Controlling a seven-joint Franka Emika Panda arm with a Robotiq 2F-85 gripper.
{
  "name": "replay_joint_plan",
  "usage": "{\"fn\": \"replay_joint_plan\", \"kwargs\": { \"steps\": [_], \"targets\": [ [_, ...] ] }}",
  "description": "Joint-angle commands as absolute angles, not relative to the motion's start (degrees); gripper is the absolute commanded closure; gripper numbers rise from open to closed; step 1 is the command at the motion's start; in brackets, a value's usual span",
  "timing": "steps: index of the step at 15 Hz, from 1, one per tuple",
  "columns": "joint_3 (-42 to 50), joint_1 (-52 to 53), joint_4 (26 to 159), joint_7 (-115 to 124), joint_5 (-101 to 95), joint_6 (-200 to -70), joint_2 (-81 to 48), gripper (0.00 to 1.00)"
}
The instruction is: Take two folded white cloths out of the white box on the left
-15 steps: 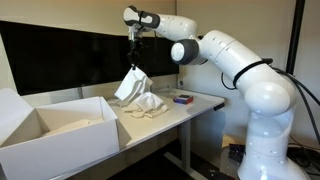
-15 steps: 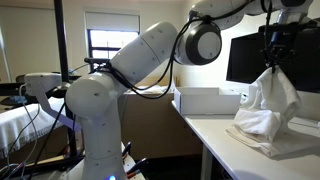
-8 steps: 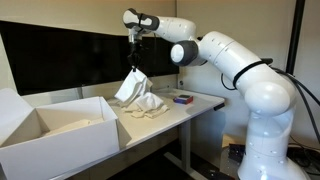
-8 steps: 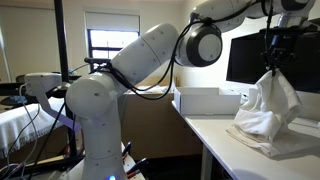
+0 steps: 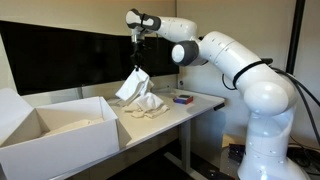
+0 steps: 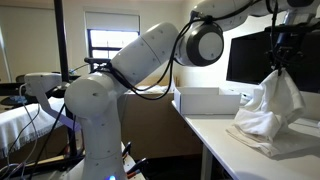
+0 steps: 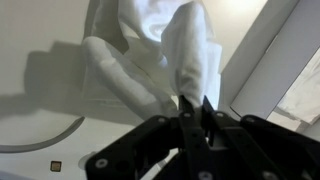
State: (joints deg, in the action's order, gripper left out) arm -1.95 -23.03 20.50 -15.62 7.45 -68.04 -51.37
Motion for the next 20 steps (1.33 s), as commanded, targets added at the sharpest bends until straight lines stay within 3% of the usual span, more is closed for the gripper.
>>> {"fn": "replay_joint_plan", "kwargs": {
  "steps": [1, 2, 3, 9, 10, 20],
  "targets": [
    [-1.87, -23.96, 21.14, -20.95, 6.82, -66.1, -49.84, 0.97],
    [-1.89, -24.08, 21.11, -22.44, 6.78, -65.89, -49.82, 0.97],
    [-1.88, -23.51, 21.16, -19.0, 7.32, -67.69, -50.8, 0.89],
    [-1.91, -23.7, 21.13, -20.59, 7.28, -67.44, -50.69, 0.89],
    [-1.91, -23.7, 21.13, -20.6, 7.28, -67.44, -50.69, 0.97],
    [-2.27, -23.52, 21.44, -26.41, 6.93, -65.82, -52.1, 0.97]
  ]
}}
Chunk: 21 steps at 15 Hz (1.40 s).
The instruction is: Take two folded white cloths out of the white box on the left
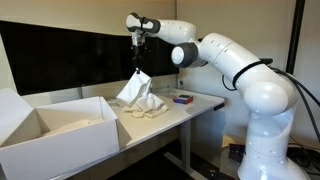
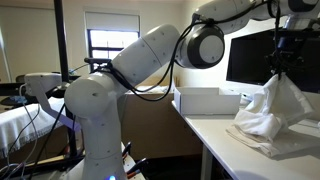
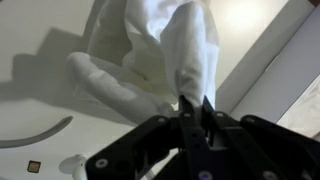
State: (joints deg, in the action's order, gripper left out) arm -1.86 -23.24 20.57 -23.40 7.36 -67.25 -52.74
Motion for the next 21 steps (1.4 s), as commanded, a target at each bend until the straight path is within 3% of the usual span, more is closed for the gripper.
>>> {"fn": "replay_joint_plan", "kwargs": {
  "steps": [1, 19, 20, 21],
  "targets": [
    [-2.32, -23.52, 21.52, -27.13, 6.9, -65.27, -52.02, 0.97],
    [-1.25, -25.55, 21.19, -33.33, 5.05, -58.57, -52.33, 0.97],
    [-1.32, -25.61, 21.12, -33.65, 5.15, -58.6, -52.21, 0.73],
    [-1.4, -25.65, 21.11, -34.29, 5.19, -58.36, -52.08, 0.62]
  ]
}}
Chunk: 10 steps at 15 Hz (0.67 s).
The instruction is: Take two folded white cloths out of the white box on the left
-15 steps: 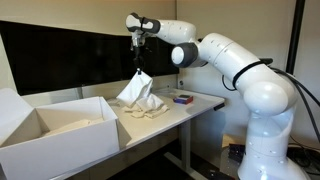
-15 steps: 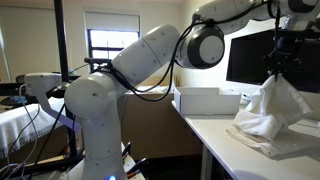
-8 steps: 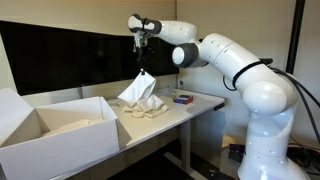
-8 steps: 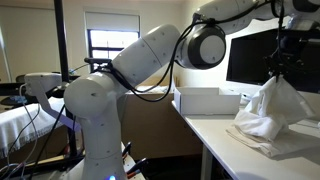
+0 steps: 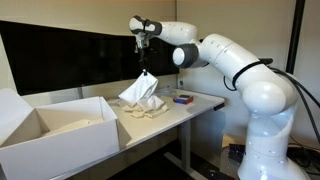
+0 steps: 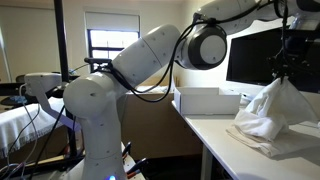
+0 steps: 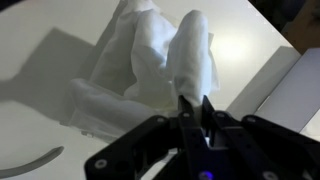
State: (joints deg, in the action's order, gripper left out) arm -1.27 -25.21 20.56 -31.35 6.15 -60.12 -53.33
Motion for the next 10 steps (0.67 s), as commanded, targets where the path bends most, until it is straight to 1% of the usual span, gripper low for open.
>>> {"fn": "replay_joint_plan", "kwargs": {
  "steps": [1, 2, 4, 9, 10],
  "targets": [
    [-1.39, -25.67, 21.05, -34.82, 5.15, -58.28, -52.01, 0.57],
    [-1.36, -25.71, 20.97, -35.15, 5.15, -58.25, -51.94, 0.49],
    [-1.36, -25.87, 20.92, -35.75, 5.23, -57.93, -51.74, 0.38],
    [-0.81, -26.52, 20.75, -37.3, 4.84, -57.42, -51.0, 0.05],
    [-0.61, -26.65, 20.75, -37.62, 4.73, -57.41, -50.84, 0.01]
  ]
}}
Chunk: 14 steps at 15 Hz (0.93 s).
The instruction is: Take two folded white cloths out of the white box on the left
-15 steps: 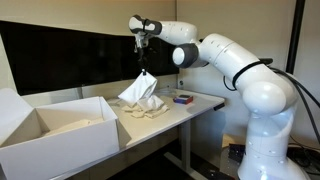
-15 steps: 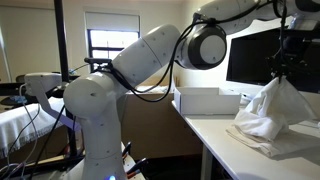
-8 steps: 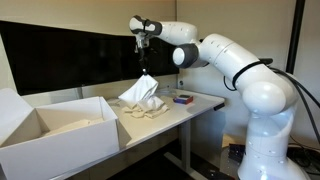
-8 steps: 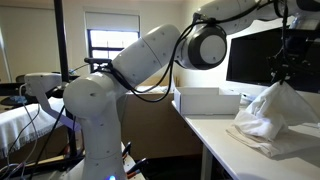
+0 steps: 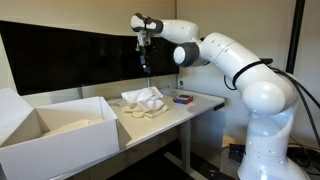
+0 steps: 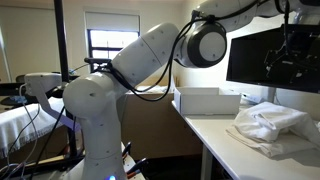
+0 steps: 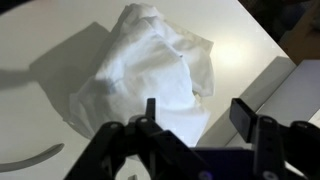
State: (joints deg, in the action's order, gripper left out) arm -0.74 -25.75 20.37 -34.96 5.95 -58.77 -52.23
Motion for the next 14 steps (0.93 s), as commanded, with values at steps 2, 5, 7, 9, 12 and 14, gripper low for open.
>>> {"fn": "replay_joint_plan", "kwargs": {
  "steps": [2, 5, 7, 9, 12, 14],
  "targets": [
    [-0.39, -27.1, 20.78, -38.33, 4.7, -57.45, -50.61, 0.0],
    [-0.53, -28.12, 20.83, -39.01, 5.08, -57.15, -50.1, 0.0],
    [-0.54, -28.81, 20.75, -39.03, 5.28, -56.87, -49.48, 0.0],
    [-0.33, -29.33, 20.64, -38.86, 5.13, -56.72, -48.79, 0.0],
    [0.44, -29.54, 20.45, -39.08, 4.23, -56.72, -47.43, 0.0],
    [1.19, -29.26, 20.35, -39.38, 3.27, -57.18, -46.54, 0.0]
  ]
}}
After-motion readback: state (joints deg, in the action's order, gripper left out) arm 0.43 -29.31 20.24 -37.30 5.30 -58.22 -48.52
